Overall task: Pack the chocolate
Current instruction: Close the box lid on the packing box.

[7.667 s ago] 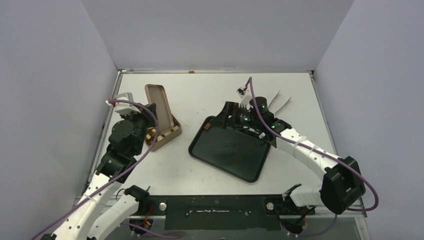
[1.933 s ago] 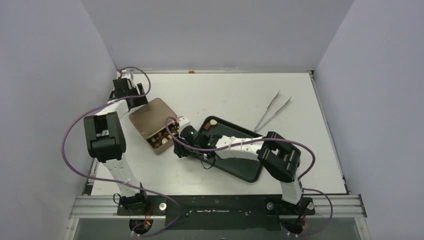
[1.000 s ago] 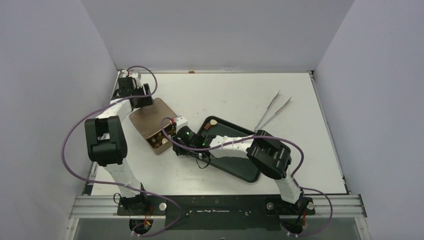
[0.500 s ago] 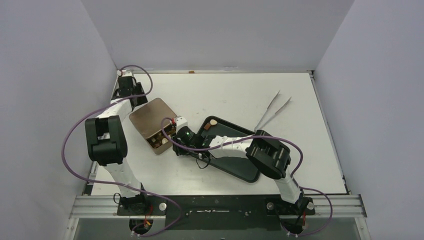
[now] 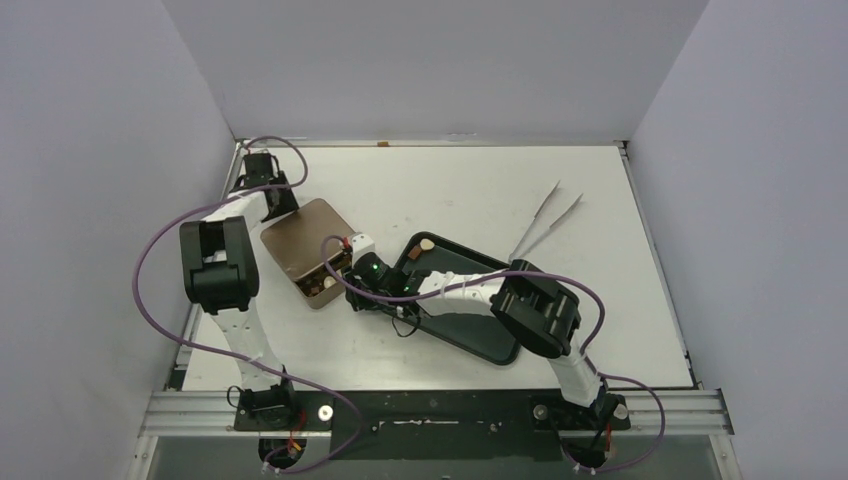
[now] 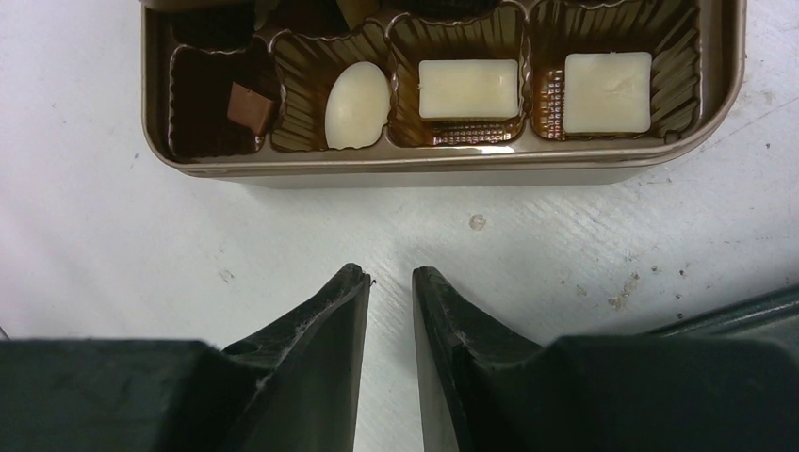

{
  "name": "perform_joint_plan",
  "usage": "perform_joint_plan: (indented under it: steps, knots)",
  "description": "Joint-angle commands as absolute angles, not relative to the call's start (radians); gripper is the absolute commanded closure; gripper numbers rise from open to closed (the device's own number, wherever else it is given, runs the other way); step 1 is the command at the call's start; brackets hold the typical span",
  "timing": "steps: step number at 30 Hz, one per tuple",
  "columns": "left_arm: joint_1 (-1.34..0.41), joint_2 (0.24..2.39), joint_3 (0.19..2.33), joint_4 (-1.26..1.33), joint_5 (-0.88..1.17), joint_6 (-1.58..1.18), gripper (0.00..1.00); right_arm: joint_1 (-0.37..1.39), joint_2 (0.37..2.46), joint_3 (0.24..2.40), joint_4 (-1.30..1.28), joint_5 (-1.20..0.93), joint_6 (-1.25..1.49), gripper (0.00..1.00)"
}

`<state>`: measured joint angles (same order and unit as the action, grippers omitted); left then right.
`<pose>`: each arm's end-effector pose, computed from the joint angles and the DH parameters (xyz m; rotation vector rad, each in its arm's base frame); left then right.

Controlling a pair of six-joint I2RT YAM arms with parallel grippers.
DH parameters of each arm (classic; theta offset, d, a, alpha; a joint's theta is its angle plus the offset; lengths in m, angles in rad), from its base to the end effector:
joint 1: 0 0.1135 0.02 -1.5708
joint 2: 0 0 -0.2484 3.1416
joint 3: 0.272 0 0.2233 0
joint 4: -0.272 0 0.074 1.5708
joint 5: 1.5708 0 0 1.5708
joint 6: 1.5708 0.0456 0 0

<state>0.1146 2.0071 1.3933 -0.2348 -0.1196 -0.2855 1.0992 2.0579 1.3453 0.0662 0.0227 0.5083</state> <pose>0.4109 0.0528 0.1743 -0.5327 2.3528 0.0661 0.1980 0.3859 0.1657 -0.6733 2.2579 0.8265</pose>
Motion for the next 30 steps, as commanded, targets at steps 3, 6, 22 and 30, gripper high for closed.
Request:
perform_joint_plan:
  steps: [3, 6, 22, 30]
  knots:
    - [0.105, 1.957, 1.427, -0.266, -0.08, -0.306, 0.53, 1.083, 2.076, 1.385, 0.108, 0.042, 0.502, 0.75]
    - [0.101, 1.925, 1.383, -0.244, -0.072, -0.316, 0.53, 1.076, 2.082, 1.386, 0.113, 0.041, 0.506, 0.75]
    - [0.066, 1.766, 1.183, -0.215, -0.091, -0.374, 0.54, 1.051, 2.105, 1.394, 0.15, 0.047, 0.524, 0.76]
    - [0.05, 1.695, 1.114, -0.208, -0.12, -0.394, 0.54, 1.049, 2.119, 1.399, 0.176, 0.066, 0.533, 0.76]
